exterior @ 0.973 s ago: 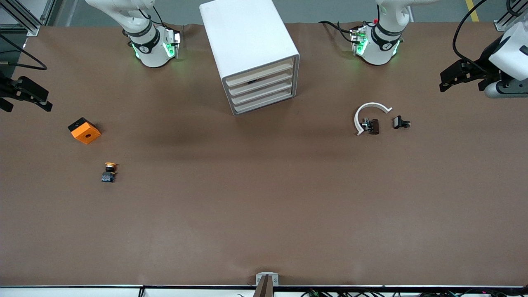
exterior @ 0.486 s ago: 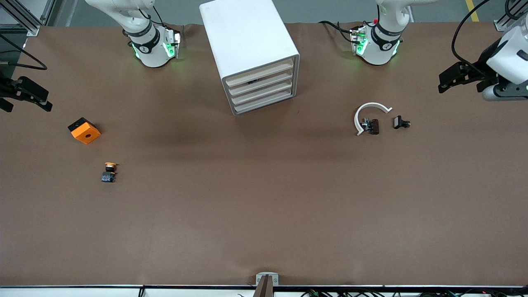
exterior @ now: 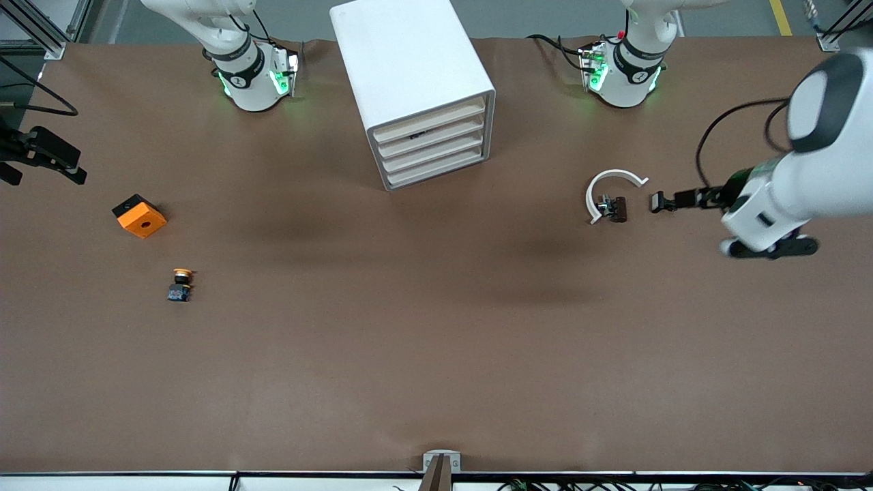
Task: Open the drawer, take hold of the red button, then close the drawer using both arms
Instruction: 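Move the left gripper from rest toward the white cabinet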
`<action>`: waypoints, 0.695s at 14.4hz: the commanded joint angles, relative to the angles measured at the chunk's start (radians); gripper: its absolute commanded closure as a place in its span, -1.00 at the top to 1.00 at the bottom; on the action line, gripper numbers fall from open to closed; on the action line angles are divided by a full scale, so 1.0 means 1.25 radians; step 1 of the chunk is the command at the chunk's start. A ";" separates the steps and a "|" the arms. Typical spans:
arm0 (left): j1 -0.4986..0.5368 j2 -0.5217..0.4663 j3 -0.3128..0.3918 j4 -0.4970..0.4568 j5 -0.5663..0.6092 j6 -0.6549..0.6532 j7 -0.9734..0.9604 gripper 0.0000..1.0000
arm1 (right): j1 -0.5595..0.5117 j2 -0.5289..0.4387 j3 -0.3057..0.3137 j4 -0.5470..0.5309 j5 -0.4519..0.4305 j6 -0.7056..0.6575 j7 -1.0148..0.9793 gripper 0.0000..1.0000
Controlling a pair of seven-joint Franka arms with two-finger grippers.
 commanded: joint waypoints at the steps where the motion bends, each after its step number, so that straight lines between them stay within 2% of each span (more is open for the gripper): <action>1: -0.056 0.058 -0.004 0.048 -0.006 -0.017 -0.170 1.00 | 0.003 -0.014 -0.001 -0.013 0.000 0.001 0.005 1.00; 5: -0.112 0.149 -0.005 0.102 -0.026 -0.017 -0.383 1.00 | 0.003 -0.014 -0.001 -0.013 0.000 0.001 0.005 1.00; 10: -0.141 0.242 -0.005 0.139 -0.121 -0.013 -0.670 1.00 | 0.003 -0.014 -0.001 -0.013 0.000 0.000 0.005 1.00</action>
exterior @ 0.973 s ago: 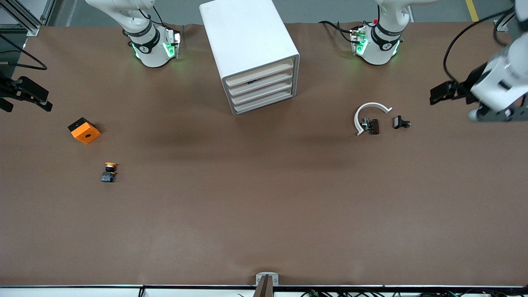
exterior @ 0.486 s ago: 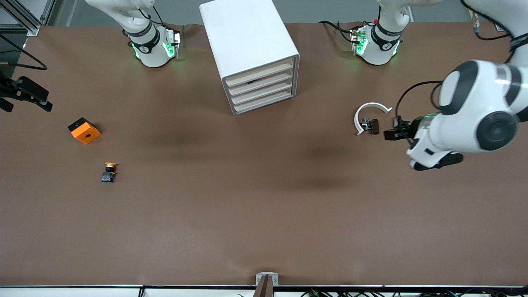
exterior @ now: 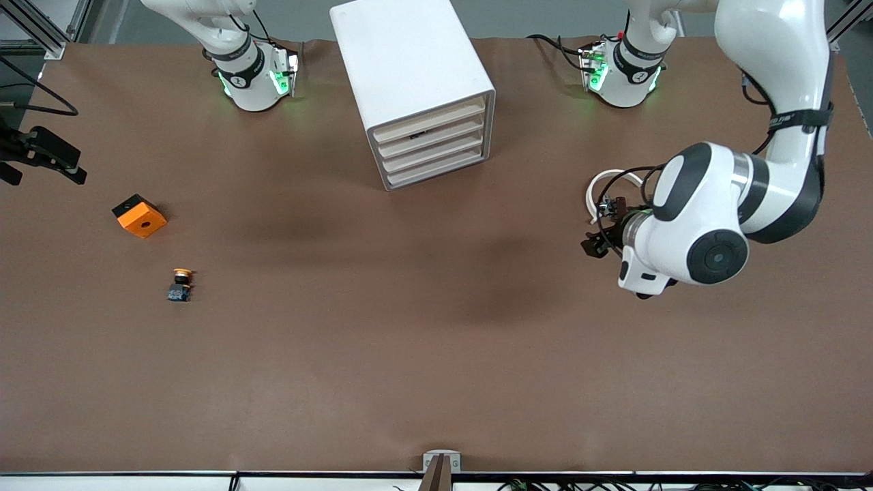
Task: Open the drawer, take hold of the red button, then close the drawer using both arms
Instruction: 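Reach the left gripper to the handle of a cabinet drawer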
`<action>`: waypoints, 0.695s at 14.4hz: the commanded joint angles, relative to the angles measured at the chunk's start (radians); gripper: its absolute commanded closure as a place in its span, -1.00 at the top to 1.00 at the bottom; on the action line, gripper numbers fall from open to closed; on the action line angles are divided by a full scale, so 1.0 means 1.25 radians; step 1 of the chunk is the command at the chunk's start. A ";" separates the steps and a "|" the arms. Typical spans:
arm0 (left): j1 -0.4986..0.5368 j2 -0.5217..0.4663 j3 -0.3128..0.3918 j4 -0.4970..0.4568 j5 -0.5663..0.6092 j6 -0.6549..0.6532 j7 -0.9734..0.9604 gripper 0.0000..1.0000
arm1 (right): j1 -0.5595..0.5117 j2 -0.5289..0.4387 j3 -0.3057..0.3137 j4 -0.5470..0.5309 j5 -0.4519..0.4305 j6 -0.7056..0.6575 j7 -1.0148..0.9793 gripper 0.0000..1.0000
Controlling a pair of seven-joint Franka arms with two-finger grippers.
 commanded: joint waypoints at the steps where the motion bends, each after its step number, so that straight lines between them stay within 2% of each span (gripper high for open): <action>1: -0.014 0.062 0.002 0.042 -0.051 -0.007 -0.158 1.00 | 0.003 -0.014 -0.001 -0.011 0.000 0.002 0.005 1.00; 4: -0.042 0.089 0.001 0.043 -0.087 0.032 -0.321 1.00 | 0.002 -0.014 -0.001 -0.009 0.000 0.001 0.005 1.00; 10: -0.112 0.145 0.001 0.048 -0.108 0.048 -0.519 1.00 | 0.002 -0.014 -0.001 -0.009 0.000 0.001 0.005 1.00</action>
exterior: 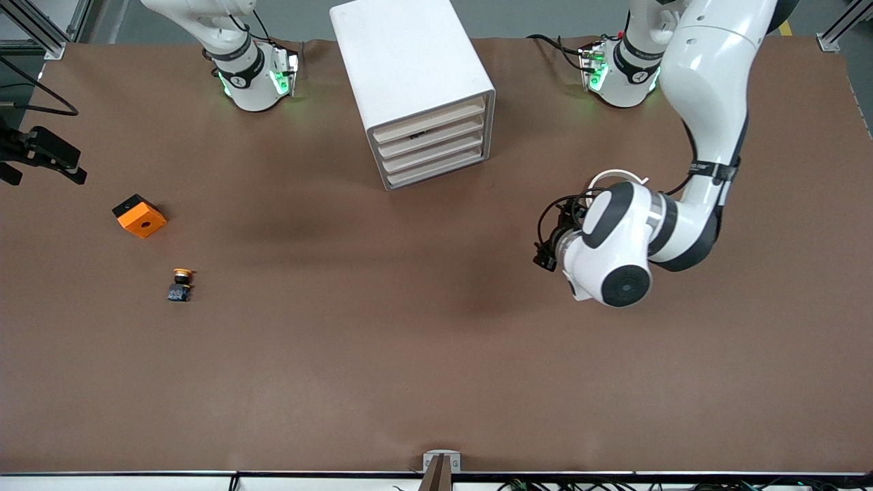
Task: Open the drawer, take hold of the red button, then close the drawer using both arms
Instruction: 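Reach the left gripper to the handle of a cabinet drawer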
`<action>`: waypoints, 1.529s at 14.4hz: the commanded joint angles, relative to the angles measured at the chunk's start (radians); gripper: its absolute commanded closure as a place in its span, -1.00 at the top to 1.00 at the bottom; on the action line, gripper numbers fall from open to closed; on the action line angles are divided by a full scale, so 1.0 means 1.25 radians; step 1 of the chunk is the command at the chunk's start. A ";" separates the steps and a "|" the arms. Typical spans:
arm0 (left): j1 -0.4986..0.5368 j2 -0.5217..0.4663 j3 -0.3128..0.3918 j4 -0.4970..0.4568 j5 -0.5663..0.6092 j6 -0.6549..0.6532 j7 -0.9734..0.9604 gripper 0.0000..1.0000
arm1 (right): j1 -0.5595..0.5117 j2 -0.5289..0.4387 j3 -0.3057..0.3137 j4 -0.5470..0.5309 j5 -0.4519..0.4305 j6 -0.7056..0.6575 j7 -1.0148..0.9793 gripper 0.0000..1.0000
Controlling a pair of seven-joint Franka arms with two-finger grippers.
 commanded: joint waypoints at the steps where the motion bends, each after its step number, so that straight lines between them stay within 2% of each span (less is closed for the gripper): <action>1: -0.022 0.023 0.003 0.025 -0.029 -0.003 -0.087 1.00 | 0.002 -0.014 -0.001 -0.009 0.000 0.000 0.005 1.00; 5: -0.033 0.029 0.004 0.025 -0.078 0.001 -0.150 1.00 | 0.002 -0.014 -0.001 -0.008 0.000 0.000 0.005 1.00; 11: -0.054 0.046 0.003 0.023 -0.108 0.004 -0.153 1.00 | 0.002 -0.014 -0.001 -0.008 0.000 0.000 0.005 1.00; 19: -0.142 0.054 0.004 0.019 -0.128 0.004 -0.152 1.00 | 0.002 -0.014 -0.001 -0.009 0.000 0.000 0.005 1.00; 22: -0.143 0.057 0.003 0.015 -0.203 -0.001 -0.155 1.00 | 0.003 -0.014 -0.001 -0.009 0.000 -0.001 0.005 1.00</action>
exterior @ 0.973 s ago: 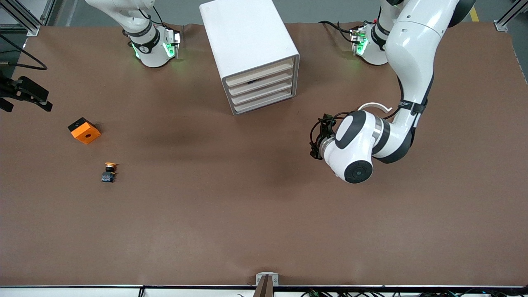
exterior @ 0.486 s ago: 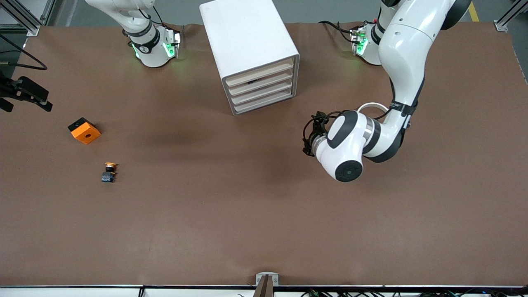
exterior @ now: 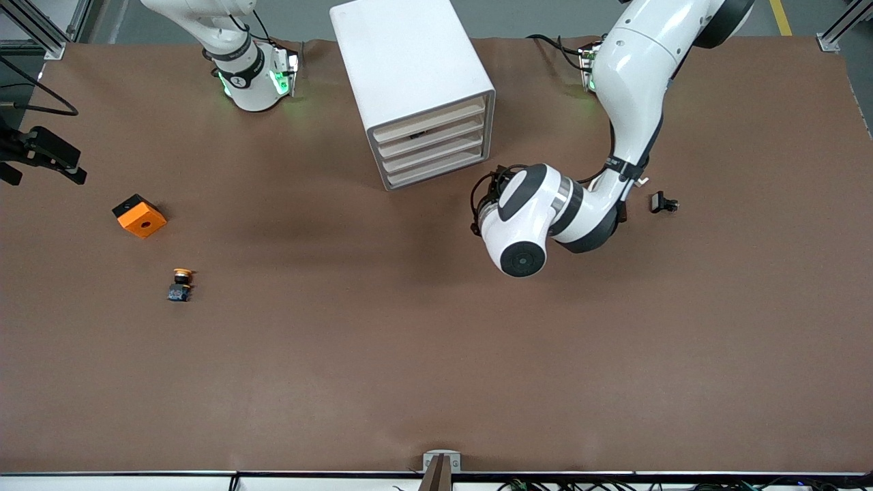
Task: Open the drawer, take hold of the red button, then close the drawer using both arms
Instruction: 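Reach the left gripper to the handle of a cabinet drawer, then close the left gripper on the drawer handle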
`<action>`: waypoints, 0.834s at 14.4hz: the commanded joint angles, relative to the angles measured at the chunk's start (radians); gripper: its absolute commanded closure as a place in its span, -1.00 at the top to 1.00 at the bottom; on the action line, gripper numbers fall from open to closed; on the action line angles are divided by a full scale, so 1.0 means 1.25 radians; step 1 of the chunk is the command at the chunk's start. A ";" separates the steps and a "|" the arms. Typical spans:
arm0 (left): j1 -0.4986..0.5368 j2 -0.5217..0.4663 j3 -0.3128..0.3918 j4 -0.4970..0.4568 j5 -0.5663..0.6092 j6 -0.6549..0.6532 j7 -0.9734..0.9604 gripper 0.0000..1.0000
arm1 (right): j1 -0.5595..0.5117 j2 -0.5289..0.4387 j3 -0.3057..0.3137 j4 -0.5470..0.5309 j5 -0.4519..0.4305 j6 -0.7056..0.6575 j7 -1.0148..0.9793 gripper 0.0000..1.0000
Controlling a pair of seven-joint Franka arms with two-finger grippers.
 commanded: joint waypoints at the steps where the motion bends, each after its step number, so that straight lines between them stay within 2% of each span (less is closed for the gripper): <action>1: 0.002 0.021 0.003 0.010 -0.094 -0.007 -0.040 1.00 | 0.003 -0.014 0.000 -0.009 0.000 0.000 0.005 1.00; 7: -0.024 0.060 0.004 0.010 -0.168 -0.007 -0.155 1.00 | 0.003 -0.014 0.000 -0.009 0.000 -0.001 0.005 1.00; 12: -0.026 0.066 0.004 0.009 -0.182 -0.040 -0.269 1.00 | 0.003 -0.014 0.000 -0.009 0.000 0.000 0.005 1.00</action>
